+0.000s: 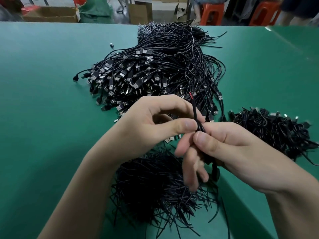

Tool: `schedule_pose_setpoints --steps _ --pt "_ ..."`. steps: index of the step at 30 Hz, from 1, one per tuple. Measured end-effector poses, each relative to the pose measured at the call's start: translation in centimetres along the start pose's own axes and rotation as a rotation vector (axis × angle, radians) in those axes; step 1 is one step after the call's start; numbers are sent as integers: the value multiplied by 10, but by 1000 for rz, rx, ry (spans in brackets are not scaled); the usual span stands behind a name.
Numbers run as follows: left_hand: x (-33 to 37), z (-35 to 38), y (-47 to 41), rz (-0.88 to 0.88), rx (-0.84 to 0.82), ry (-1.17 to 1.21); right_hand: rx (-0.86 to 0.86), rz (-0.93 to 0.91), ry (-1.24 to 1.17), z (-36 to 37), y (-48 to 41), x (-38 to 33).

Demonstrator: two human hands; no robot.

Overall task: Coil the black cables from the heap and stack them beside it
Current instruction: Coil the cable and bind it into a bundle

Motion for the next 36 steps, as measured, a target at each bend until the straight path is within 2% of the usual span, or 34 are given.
schedule_pose_setpoints --steps 5,9,14,19,24,28,32,36 --pt "-3 3 -2 -5 7 -47 7 15 -34 -1 -2 0" --pt "-9 5 -2 -29 -2 7 19 23 -54 -2 -4 1" --pt "-7 6 0 20 -74 29 11 21 -67 -3 -2 1" --pt "-8 0 -1 46 5 -2 32 52 -77 -1 -4 5" --pt "-17 -9 0 -15 126 11 208 27 -29 -12 -9 8" --pt "-21 -11 0 -36 170 79 336 -25 -54 -19 -8 4" --pt "-22 -10 -1 -16 191 99 532 -80 -48 -33 -2 4" --pt "-24 -13 0 -9 254 66 662 -89 109 -44 4 3"
Point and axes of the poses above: each hand's wrist, its own y-axis away from the middle knuckle, its own z-axis out of the palm, x = y × z, the point moved 8 cm from there along -y, towards the middle knuckle, and after that the axes turned 3 degrees about -x, right-handed, at the moved point
